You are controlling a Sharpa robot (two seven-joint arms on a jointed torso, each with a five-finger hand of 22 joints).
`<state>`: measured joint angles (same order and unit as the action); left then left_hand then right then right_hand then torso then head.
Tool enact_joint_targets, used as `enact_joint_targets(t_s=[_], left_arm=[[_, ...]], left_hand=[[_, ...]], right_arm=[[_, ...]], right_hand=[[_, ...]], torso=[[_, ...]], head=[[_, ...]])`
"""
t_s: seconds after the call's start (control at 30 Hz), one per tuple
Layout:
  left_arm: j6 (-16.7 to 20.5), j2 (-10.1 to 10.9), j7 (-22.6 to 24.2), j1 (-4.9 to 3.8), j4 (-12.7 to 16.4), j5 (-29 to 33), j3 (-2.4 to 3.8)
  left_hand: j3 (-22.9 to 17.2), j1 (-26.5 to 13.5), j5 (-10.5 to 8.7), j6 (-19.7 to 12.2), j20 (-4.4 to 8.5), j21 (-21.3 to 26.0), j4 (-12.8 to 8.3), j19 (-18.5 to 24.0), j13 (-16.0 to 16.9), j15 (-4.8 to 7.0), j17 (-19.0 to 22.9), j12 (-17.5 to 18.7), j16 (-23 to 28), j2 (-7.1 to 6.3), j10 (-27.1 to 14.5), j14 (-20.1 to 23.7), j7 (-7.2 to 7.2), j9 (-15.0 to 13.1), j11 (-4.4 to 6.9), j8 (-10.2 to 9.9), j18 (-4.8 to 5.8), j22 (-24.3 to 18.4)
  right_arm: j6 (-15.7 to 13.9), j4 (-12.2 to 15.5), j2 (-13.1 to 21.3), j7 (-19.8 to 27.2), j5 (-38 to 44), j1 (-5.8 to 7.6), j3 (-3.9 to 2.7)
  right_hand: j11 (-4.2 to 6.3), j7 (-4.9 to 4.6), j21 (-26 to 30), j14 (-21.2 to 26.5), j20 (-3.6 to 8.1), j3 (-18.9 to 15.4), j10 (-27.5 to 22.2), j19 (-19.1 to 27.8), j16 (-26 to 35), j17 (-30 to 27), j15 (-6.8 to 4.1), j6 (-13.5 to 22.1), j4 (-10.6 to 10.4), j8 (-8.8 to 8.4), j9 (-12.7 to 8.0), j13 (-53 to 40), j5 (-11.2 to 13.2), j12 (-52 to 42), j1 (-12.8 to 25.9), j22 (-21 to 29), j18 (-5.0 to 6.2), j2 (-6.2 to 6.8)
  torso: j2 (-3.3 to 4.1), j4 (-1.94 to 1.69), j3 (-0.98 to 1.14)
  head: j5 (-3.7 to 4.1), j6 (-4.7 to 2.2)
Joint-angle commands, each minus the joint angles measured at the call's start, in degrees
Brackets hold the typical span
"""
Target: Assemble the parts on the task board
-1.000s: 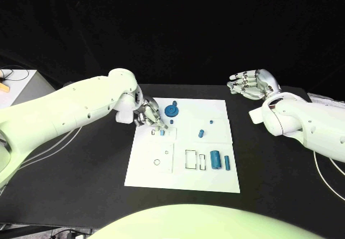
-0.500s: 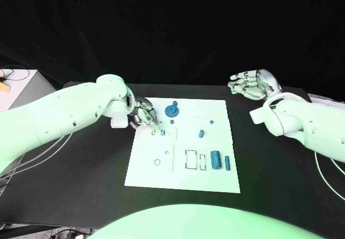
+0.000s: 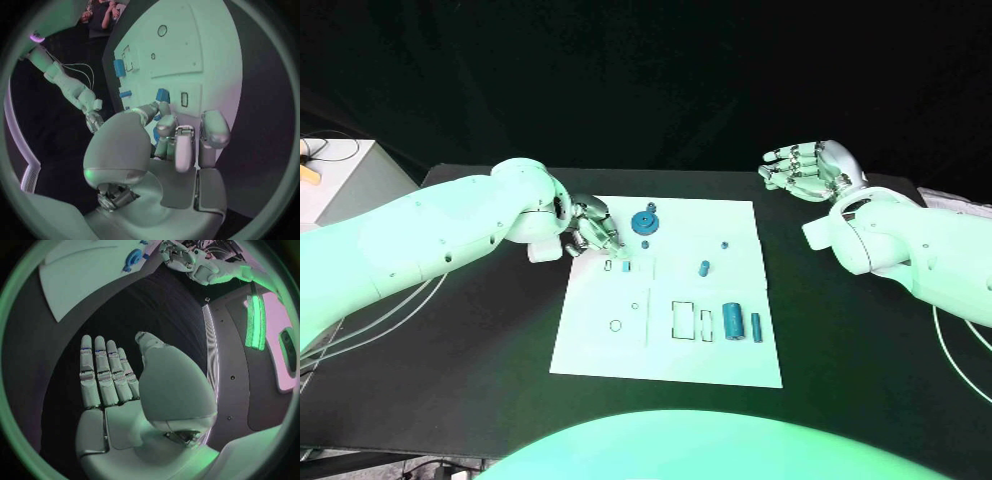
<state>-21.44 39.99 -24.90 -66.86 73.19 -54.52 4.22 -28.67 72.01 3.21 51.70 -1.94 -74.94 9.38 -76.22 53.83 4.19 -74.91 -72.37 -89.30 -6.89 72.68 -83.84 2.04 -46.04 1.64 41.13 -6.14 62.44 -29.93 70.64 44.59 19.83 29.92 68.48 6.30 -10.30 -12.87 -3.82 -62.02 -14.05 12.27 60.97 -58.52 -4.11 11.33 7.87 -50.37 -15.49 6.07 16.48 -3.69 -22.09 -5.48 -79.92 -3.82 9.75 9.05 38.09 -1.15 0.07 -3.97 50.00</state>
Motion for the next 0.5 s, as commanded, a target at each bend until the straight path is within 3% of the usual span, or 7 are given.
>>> enact_joint_targets(t_s=[0.03, 0.2, 0.27, 0.33, 0.37, 0.5], left_arm=[[1.58, 0.22, 1.16, 0.22, 0.59, -0.91, 0.04], [3.97, 1.33, 1.36, 0.66, 2.52, -0.71, 0.04], [5.9, 2.05, 1.4, 0.84, 3.62, 0.03, 0.04], [7.27, 2.75, 1.37, 1.07, 4.64, 0.56, 0.04], [8.42, 3.54, 1.15, 1.38, 5.77, 0.94, 0.05], [11.9, 5.86, -0.45, 2.3, 9.53, 0.48, 0.07]], left_hand=[[-0.55, 0.35, 0.04, -0.27, 0.07, 0.45, 0.16, 0.6, -0.55, 0.38, -13.21, 0.29, 0.35, -0.09, -0.23, -5.54, 0.09, 0.13, 0.04, -0.44, 0.28, -0.32], [-0.77, -0.44, 0.01, -0.29, 0.03, 0.68, 0.8, 0.78, -1.07, 0.31, -12.95, 0.64, 0.51, -0.5, -0.54, -5.45, 0.23, 0.22, -0.09, -0.56, 0.22, -0.65], [-0.26, -2.95, 0.0, -0.84, -0.16, 1.94, 3.23, 1.87, -4.32, 0.07, -10.84, 2.62, 1.76, -0.76, -2.56, -4.68, 0.68, 0.42, -0.47, -1.0, -0.16, -2.64], [-0.16, -4.88, 0.07, -3.4, -0.7, 4.14, 6.13, 3.73, -12.2, -0.64, -7.55, 7.63, 3.84, -0.36, -7.78, -3.31, 1.94, 1.54, -1.5, -3.0, -0.72, -5.86], [0.06, -5.83, 0.09, -4.17, -0.96, 4.9, 7.12, 4.31, -14.3, -1.0, -6.79, 9.0, 4.35, -0.21, -9.09, -2.97, 2.49, 2.15, -1.97, -3.84, -0.91, -6.93], [1.1, -8.3, 0.09, -5.41, -1.8, 5.34, 7.36, 4.21, -15.71, -1.85, -6.61, 9.88, 4.47, -0.26, -9.55, -2.93, 3.66, 4.21, -2.96, -6.18, -0.99, -7.28]], right_arm=[[0.73, 0.13, 0.06, 0.63, 0.1, -0.04, -0.02], [0.63, 0.24, 0.21, 0.63, 0.1, -0.04, -0.02], [0.58, 0.36, 0.29, 0.62, 0.11, -0.04, -0.02], [0.55, 0.5, 0.4, 0.6, 0.13, -0.04, -0.01], [0.51, 0.66, 0.52, 0.57, 0.15, -0.04, -0.01], [0.37, 1.1, 0.93, 0.46, 0.21, -0.04, -0.01]], right_hand=[[-0.22, -1.31, -0.09, 0.22, -0.13, 0.41, 0.1, 0.15, 0.25, -0.09, 0.11, -0.34, 0.08, -0.33, -0.06, 0.02, -0.26, 0.37, 0.07, 0.03, 0.82, 0.55], [-0.2, -1.3, -0.1, 0.2, -0.13, 0.57, 0.14, 0.14, 0.23, -0.14, 0.1, -0.37, 0.14, -0.34, -0.06, 0.02, -0.28, 0.38, 0.01, 0.03, 0.82, 0.51], [-0.2, -1.3, -0.1, 0.2, -0.13, 0.57, 0.14, 0.14, 0.23, -0.14, 0.1, -0.37, 0.14, -0.34, -0.06, 0.02, -0.28, 0.38, 0.01, 0.03, 0.82, 0.51], [-0.2, -1.3, -0.1, 0.2, -0.13, 0.57, 0.14, 0.14, 0.23, -0.14, 0.1, -0.37, 0.14, -0.34, -0.06, 0.02, -0.28, 0.38, 0.01, 0.03, 0.82, 0.51], [-0.2, -1.3, -0.1, 0.2, -0.13, 0.57, 0.14, 0.14, 0.23, -0.14, 0.1, -0.37, 0.14, -0.34, -0.06, 0.02, -0.28, 0.38, 0.01, 0.03, 0.82, 0.51], [-0.2, -1.3, -0.1, 0.2, -0.13, 0.57, 0.14, 0.14, 0.23, -0.14, 0.1, -0.37, 0.14, -0.34, -0.06, 0.02, -0.28, 0.38, 0.01, 0.03, 0.82, 0.51]], torso=[[0.03, 0.01, 0.06], [-0.03, 0.0, 0.11], [-0.03, 0.02, 0.12], [-0.01, 0.05, 0.08], [-0.04, 0.02, 0.1], [-0.13, -0.11, 0.19]], head=[[0.05, 0.0], [0.17, 0.0], [0.18, 0.0], [0.23, 0.0], [0.27, 0.0], [0.44, 0.0]])
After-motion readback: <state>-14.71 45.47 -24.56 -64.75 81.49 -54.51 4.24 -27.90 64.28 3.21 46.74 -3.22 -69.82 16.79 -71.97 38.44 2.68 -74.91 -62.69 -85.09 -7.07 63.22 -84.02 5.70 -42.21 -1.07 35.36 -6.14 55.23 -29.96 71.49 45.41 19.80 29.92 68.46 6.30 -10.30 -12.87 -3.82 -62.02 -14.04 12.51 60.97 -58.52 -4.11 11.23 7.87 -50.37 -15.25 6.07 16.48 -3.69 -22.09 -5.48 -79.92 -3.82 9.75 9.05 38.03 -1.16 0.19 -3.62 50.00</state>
